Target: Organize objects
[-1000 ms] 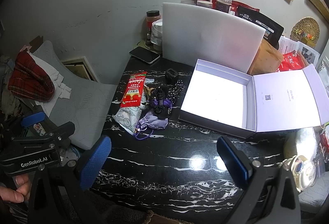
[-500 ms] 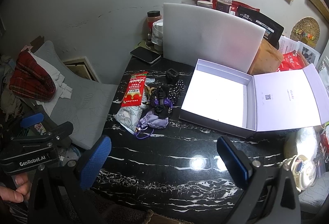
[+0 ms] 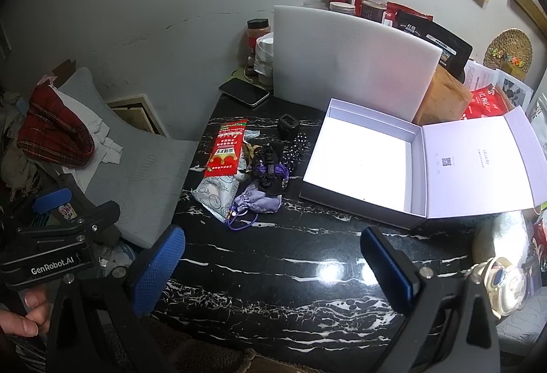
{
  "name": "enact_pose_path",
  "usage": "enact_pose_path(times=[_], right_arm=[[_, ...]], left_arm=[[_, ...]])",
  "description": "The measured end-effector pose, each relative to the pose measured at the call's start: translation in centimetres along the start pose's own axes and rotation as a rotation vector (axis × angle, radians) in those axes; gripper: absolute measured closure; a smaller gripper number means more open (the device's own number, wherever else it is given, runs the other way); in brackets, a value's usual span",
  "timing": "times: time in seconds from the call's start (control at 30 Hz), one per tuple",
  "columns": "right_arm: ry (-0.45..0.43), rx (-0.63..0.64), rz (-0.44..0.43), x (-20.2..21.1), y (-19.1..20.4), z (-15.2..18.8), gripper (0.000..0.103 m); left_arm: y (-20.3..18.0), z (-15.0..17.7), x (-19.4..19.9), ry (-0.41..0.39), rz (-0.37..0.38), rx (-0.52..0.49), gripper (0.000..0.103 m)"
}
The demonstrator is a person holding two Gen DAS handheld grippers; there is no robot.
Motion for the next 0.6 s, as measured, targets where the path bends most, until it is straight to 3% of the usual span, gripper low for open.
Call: enact_pose_path(times=[0.6], right_arm=[[-0.002, -0.034, 0.019, 1.3, -0.4, -0.3, 0.001]], left_arm=[[0.0, -0.3, 0.9, -0.003, -0.012, 0.015, 0.009]])
Point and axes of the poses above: each gripper's, at about its wrist camera, not at the fingertips, and x roughly against the way its jaws point, y to its left, z to its underside, the point moved 10 cm from there along -x, roughly the way its jaws point
